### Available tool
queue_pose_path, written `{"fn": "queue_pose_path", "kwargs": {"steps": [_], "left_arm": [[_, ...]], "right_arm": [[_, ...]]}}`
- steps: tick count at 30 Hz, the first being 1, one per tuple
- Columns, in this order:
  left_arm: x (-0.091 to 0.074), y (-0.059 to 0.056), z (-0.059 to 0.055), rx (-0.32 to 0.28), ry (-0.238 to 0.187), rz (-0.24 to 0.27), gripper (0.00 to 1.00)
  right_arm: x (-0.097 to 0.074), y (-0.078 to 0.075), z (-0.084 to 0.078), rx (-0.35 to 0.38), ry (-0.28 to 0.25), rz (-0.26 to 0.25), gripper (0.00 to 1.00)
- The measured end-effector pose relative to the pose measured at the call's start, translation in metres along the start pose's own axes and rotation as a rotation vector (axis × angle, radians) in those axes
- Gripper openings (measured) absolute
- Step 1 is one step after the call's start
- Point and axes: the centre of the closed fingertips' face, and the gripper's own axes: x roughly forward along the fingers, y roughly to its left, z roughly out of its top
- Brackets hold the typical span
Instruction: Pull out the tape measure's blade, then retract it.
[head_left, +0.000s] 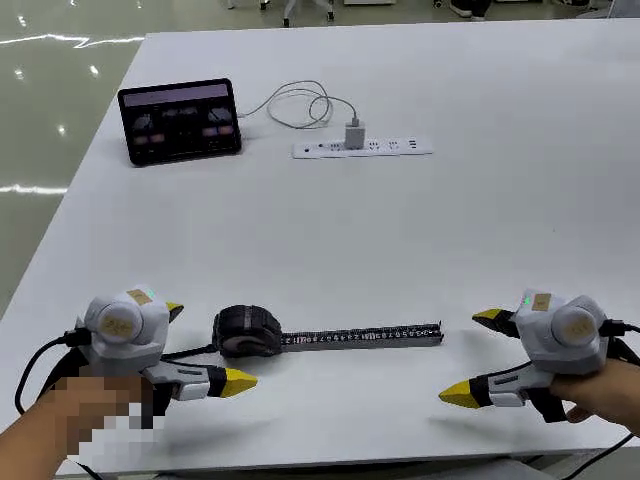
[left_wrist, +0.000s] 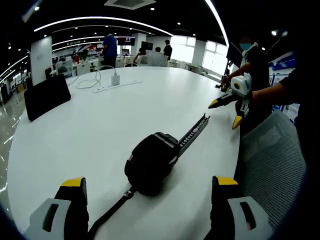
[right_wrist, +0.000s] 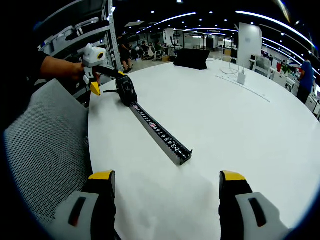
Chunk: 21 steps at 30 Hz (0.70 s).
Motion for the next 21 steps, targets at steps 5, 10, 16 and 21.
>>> {"fn": "queue_pose_path", "kwargs": {"steps": [5,10,16,21], "left_arm": [[-0.008,-0.003,-0.007,-0.021,-0.026,0.016,1.00],[-0.016,-0.002,-0.009,-0.020,-0.051,0.043,1.00],[-0.022,-0.001,-0.009,-0.042,-0.069,0.045,1.00],[-0.031,-0.001,-0.009,-0.034,-0.070,0.063,1.00]], "right_arm": [[-0.012,-0.004,-0.004,-0.013,-0.009,-0.030,0.83],[-0.026,-0.013,-0.010,0.014,-0.026,-0.096,0.94],[-0.042,-0.014,-0.020,0.064,-0.066,-0.114,1.00],[-0.055,-0.006,-0.027,0.073,-0.070,-0.113,1.00]]}}
